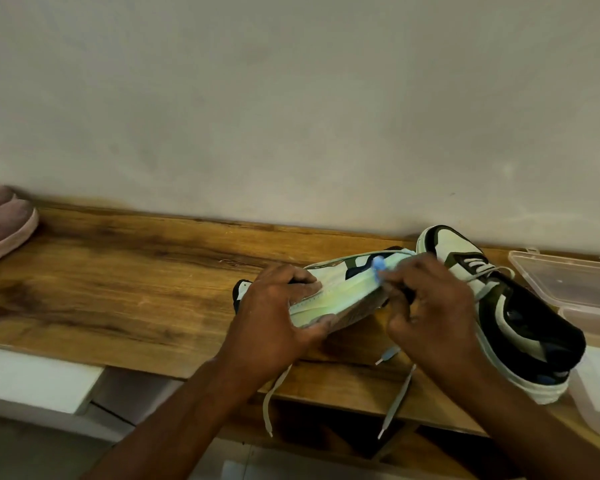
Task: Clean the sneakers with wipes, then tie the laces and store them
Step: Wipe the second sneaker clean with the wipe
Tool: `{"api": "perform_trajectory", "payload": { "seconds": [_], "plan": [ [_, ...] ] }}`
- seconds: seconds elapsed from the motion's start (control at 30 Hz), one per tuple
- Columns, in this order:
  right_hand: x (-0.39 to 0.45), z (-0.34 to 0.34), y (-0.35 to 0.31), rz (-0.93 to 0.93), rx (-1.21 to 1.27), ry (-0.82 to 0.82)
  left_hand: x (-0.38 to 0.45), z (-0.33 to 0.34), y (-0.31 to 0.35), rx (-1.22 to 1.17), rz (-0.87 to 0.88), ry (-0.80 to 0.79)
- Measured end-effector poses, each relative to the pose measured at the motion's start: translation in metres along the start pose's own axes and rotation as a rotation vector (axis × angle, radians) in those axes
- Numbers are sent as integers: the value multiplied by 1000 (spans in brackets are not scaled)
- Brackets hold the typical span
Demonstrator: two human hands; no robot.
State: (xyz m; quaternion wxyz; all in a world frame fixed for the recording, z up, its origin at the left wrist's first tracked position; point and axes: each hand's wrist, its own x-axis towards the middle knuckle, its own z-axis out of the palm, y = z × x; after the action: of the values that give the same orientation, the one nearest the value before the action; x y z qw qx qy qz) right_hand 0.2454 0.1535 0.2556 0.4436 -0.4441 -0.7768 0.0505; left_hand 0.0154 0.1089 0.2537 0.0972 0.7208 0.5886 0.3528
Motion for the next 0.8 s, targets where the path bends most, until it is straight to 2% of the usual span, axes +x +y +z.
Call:
{"api": "perform_trajectory", "payload": {
  "seconds": [0.1,0.17,0.3,0.43,0.6,0.8],
  "plan": [
    [-8,6,-12,-111,-8,-143,1,1,-2,-6,-4,8],
    [2,3,2,-69,6,-91,1,2,-2,-10,-8,13],
    [28,-13,32,171,-27,59,-1,3,0,-13,-11,3],
    [30,-15,35,190,-49,13,-3,1,1,9,24,-17],
    [31,-30,38,287,-23,-13,-14,7,11,141,168,-27],
    [21,-32,34,256,-106,-14,-14,3,-1,214,297,5]
  ]
}}
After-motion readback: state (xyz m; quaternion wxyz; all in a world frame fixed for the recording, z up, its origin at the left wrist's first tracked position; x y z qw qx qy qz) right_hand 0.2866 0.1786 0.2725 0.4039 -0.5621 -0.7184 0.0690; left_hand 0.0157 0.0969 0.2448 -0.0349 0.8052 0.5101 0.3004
